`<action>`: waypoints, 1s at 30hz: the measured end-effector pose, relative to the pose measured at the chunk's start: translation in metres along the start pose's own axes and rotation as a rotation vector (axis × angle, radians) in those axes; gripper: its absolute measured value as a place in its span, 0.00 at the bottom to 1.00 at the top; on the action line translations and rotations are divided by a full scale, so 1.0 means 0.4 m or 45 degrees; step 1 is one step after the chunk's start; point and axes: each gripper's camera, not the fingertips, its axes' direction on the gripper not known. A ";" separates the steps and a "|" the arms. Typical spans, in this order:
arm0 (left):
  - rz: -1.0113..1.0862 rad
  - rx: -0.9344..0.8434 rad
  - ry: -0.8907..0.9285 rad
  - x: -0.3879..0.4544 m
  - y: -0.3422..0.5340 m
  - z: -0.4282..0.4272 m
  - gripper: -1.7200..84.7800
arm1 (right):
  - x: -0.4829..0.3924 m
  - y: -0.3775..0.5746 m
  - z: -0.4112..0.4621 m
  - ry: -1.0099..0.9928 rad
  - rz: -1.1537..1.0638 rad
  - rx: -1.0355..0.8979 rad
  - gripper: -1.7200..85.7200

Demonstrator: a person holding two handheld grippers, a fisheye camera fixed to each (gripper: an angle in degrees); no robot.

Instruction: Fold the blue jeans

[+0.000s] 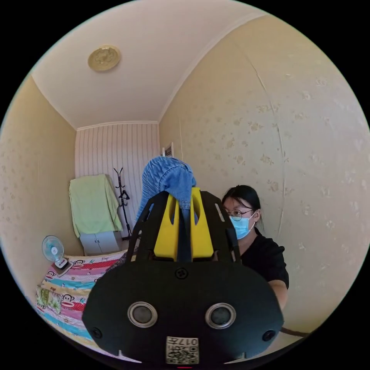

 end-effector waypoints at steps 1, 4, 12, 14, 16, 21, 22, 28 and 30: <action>0.032 0.009 0.062 0.010 0.007 -0.010 0.07 | -0.015 0.005 0.011 0.055 -0.010 0.000 0.08; 0.119 0.081 0.160 0.040 0.027 -0.049 0.07 | -0.047 0.022 0.045 0.304 0.048 -0.023 0.08; 0.139 0.247 0.171 0.070 0.065 -0.196 0.07 | -0.005 0.081 -0.137 0.411 0.049 0.235 0.13; 0.135 0.253 0.181 0.063 0.063 -0.219 0.07 | 0.021 0.078 -0.158 0.461 0.056 0.177 0.15; 0.130 0.264 0.196 0.047 0.061 -0.243 0.07 | 0.055 0.074 -0.171 0.490 0.104 0.172 0.21; 0.113 0.265 0.228 -0.003 0.053 -0.278 0.07 | 0.210 0.095 -0.217 0.282 0.371 0.373 0.29; 0.097 0.256 0.225 -0.018 0.051 -0.287 0.07 | 0.232 0.100 -0.224 0.231 0.406 0.405 0.29; -0.007 0.226 0.137 -0.097 0.047 -0.358 0.07 | 0.456 0.148 -0.280 -0.241 0.827 0.638 0.15; -0.052 0.242 0.078 -0.117 0.049 -0.398 0.07 | 0.489 0.148 -0.313 -0.380 0.774 0.625 0.08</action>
